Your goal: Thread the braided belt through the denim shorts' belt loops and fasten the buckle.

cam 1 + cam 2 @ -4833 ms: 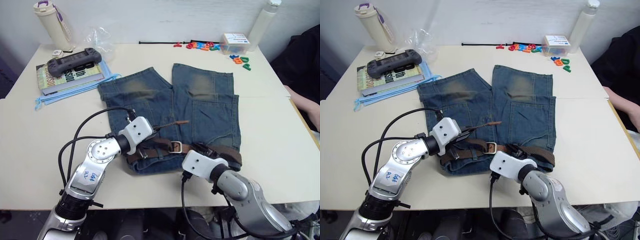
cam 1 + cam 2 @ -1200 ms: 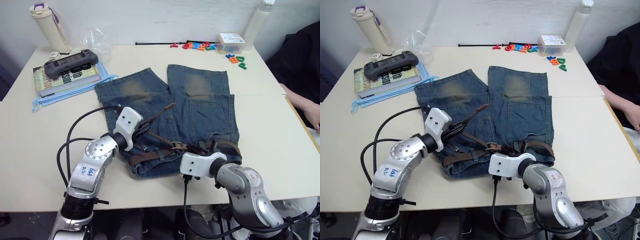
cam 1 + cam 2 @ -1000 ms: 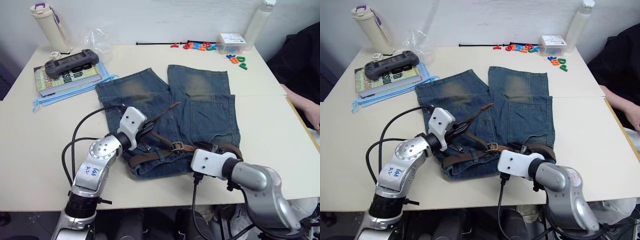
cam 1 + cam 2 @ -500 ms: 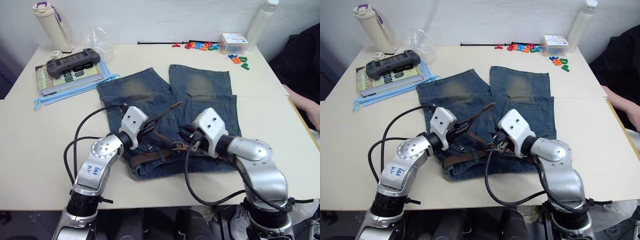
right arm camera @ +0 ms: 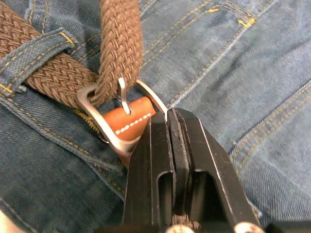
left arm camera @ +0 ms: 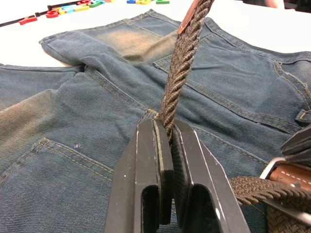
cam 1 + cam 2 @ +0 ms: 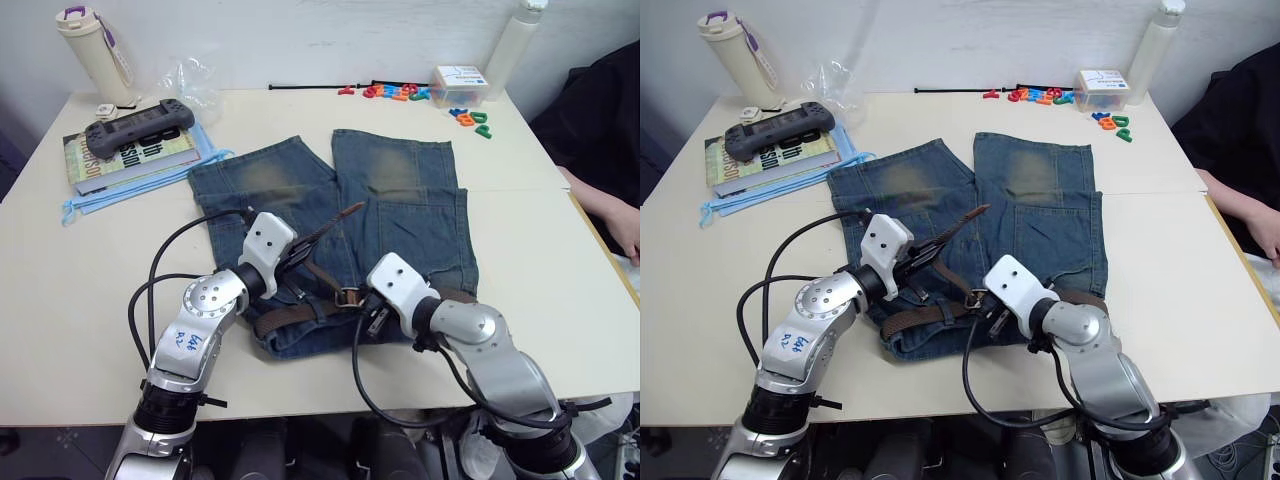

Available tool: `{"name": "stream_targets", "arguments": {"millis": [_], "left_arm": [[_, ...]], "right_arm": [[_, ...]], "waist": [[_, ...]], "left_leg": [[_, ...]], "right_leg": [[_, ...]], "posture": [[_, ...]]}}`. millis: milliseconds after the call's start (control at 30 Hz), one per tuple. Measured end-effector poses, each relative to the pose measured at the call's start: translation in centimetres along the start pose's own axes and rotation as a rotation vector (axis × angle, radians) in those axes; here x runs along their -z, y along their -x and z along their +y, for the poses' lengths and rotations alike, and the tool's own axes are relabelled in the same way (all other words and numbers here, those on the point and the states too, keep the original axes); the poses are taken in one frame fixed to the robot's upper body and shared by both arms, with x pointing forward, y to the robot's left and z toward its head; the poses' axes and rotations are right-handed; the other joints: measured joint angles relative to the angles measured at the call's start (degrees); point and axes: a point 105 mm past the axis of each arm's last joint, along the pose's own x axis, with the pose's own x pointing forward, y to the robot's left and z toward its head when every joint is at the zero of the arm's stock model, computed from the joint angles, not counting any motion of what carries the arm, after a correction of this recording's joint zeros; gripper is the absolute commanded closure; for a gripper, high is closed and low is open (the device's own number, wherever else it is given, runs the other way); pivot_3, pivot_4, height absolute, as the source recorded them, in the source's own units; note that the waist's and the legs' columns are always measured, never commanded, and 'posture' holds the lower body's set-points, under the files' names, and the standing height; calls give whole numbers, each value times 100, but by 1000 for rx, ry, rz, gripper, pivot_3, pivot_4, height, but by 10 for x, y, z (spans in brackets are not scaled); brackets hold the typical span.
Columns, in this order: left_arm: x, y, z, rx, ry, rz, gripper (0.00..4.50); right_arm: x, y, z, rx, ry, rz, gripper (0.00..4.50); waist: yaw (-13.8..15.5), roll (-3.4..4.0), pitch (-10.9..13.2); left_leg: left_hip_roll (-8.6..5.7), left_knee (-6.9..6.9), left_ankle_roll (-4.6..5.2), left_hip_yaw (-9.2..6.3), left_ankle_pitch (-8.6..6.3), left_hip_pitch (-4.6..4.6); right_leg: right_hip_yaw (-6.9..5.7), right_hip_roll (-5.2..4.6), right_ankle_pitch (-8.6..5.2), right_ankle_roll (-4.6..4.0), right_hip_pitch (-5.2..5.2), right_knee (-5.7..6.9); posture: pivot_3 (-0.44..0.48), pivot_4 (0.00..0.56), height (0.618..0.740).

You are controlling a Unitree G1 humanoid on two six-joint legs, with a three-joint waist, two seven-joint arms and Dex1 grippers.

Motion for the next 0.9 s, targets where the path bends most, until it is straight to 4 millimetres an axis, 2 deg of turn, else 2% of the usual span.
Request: {"name": "stream_targets", "arguments": {"millis": [100,367,467,700,900], "left_arm": [[1,0,0,2,2,4,4500],[-4,-3,-2,8,-5,-2,4500],[-4,-4,-3,11,0,-2,4500],[-3,-5,-2,3,4,6,4500],[-18,-17,-10,43,-6,-35,4500]], "right_arm": [[-5,-6,11,-29,26,-13,4418],[-5,-10,14,-37,61,0,4418],[-4,-10,14,-52,135,11,4418],[-1,-11,19,-72,449,22,4418],[-1,-16,21,-90,509,9,4418]], "waist": [[6,0,0],[5,0,0],[9,-1,0],[14,-7,-4],[0,-25,-17]], "left_leg": [[0,0,1,0,1,0],[-1,0,1,0,0,0],[-1,0,2,0,0,0],[0,1,2,1,0,3],[3,3,-1,1,1,10]], "right_leg": [[-1,0,0,0,0,0],[0,-1,0,0,0,-1],[-1,-1,0,0,1,-2],[-2,-1,0,0,5,-3],[-3,2,0,0,9,-1]], "posture": [[0,150,717],[0,150,717],[0,150,717],[0,150,717],[0,150,717]]}}
